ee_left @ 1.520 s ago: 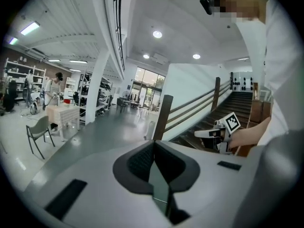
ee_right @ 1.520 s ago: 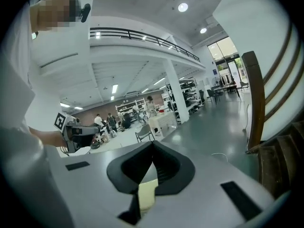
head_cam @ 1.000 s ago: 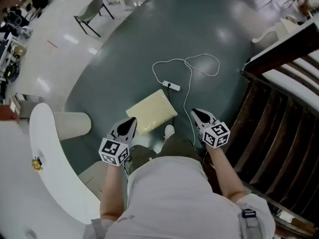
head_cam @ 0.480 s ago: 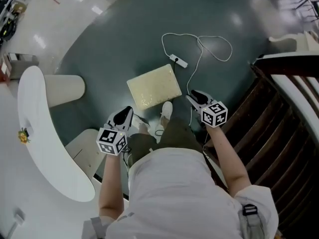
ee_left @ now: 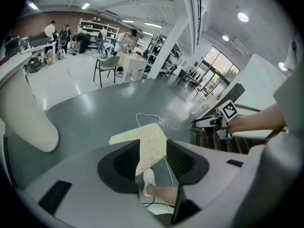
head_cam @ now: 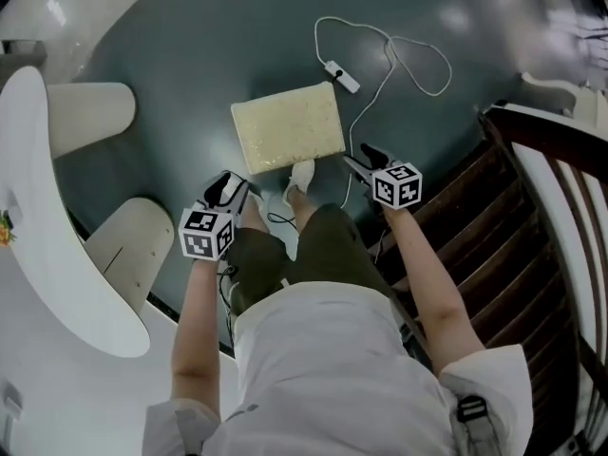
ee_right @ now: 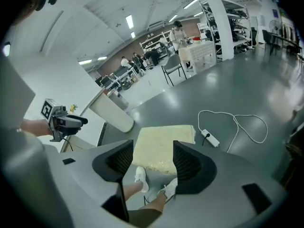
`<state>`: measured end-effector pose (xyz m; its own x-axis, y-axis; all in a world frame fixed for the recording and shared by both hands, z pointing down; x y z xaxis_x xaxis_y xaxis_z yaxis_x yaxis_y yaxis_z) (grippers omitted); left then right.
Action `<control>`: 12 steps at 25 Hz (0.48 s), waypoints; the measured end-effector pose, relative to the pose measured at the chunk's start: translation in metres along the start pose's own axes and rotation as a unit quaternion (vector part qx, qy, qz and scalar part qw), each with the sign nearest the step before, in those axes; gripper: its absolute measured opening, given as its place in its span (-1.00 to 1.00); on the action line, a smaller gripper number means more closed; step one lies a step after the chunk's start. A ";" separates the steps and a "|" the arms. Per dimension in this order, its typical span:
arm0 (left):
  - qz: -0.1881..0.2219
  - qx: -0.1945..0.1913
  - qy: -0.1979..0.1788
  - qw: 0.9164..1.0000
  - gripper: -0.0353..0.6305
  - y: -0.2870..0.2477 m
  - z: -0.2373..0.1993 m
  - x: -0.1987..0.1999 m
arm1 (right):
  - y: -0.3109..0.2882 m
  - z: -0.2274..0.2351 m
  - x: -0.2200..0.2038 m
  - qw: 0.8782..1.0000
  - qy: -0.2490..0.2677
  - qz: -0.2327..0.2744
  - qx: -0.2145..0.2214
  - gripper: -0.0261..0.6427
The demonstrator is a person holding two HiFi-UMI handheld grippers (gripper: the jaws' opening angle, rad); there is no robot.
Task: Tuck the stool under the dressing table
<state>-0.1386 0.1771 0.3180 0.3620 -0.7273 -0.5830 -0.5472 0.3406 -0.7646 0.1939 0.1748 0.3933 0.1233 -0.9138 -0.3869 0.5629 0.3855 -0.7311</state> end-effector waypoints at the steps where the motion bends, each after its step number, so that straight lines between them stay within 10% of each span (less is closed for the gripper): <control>1: -0.011 0.002 0.001 1.000 -0.38 -0.009 -0.003 -0.009 | -0.009 0.008 -0.003 1.000 -0.003 -0.007 -0.004 -0.11; 12: -0.105 0.019 0.029 0.994 -0.03 -0.093 -0.046 -0.099 | -0.098 0.084 -0.027 0.997 -0.034 -0.057 -0.033 0.09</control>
<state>-0.1582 0.1901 0.4601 0.4206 -0.8176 -0.3933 -0.4355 0.1983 -0.8781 0.2042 0.1511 0.5222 0.1180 -0.9579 -0.2616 0.5215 0.2840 -0.8046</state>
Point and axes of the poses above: the fingertips, and each gripper's own axes: y backward along the fingers, z to its right, x out of its top, the point moved 5 cm from there along y, backward along the fingers, and after that the axes turned 10 degrees about -y, right-handed, at the moved point
